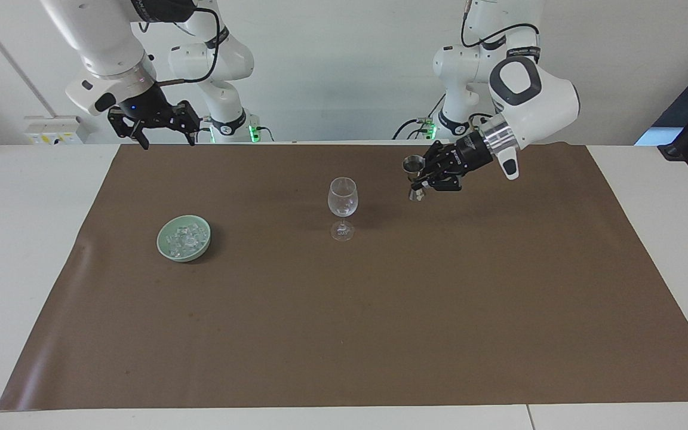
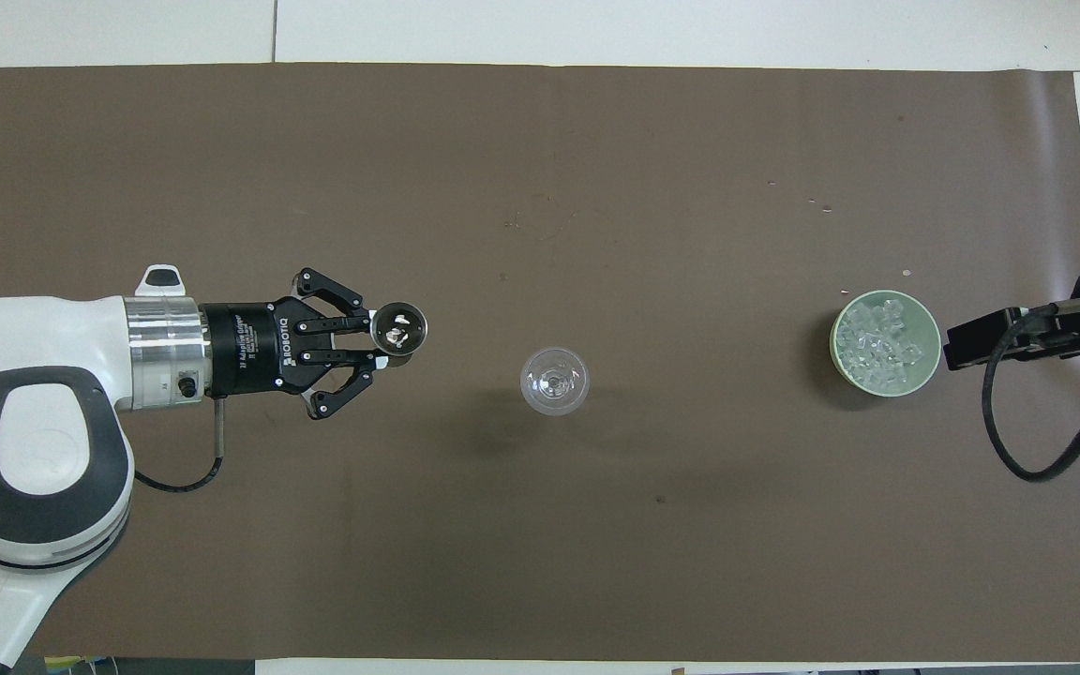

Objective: Pour wine and add ice with both arms
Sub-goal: 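Carry the jigger with the left gripper to the clear glass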

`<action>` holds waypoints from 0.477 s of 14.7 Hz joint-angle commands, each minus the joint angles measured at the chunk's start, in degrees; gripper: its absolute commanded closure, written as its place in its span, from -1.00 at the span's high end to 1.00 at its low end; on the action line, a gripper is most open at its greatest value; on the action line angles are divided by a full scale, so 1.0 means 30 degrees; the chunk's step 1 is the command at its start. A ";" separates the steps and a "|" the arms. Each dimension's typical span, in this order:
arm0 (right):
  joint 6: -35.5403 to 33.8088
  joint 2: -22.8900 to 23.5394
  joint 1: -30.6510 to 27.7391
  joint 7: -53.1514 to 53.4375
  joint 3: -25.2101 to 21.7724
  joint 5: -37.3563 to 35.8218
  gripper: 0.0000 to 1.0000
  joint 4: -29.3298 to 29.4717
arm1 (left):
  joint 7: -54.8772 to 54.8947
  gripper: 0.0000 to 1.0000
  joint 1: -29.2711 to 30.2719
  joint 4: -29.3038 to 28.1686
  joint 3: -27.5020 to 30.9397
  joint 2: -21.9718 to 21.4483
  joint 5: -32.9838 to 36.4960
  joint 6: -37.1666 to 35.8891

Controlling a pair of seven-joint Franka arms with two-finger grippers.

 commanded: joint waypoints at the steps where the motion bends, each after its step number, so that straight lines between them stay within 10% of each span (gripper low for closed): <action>1: -0.0116 -0.0482 -0.0104 0.0407 0.0167 0.0209 1.00 -0.0448 | -0.1943 -1.00 -0.0450 0.0049 -0.0974 0.0141 0.1951 0.1490; 7: -0.0116 -0.0453 -0.0104 0.0320 0.0167 0.0209 1.00 -0.0448 | -0.4752 -1.00 -0.2061 0.0719 -0.1593 0.0871 0.6400 0.3454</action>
